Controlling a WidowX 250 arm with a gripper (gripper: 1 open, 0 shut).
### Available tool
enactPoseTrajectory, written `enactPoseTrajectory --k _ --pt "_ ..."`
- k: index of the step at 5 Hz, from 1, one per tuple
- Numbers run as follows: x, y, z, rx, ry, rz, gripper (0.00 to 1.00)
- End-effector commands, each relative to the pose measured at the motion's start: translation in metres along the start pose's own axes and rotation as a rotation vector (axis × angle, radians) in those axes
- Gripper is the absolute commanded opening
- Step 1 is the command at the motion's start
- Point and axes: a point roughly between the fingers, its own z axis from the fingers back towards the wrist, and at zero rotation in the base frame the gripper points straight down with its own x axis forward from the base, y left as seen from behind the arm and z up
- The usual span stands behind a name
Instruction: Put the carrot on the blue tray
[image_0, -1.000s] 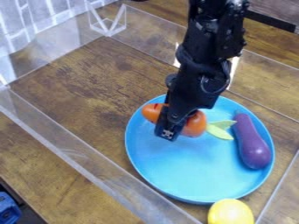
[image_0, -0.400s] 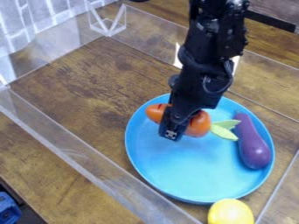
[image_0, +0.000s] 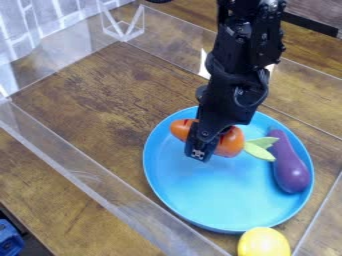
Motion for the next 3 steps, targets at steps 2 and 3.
enactPoseTrajectory --k 2,3 --pt "0.0064 0.0023 0.0094 0.029 -0.040 -0.020 0.00" --pt "0.0068 0.0016 0.0079 0.027 -0.045 -0.026 0.00"
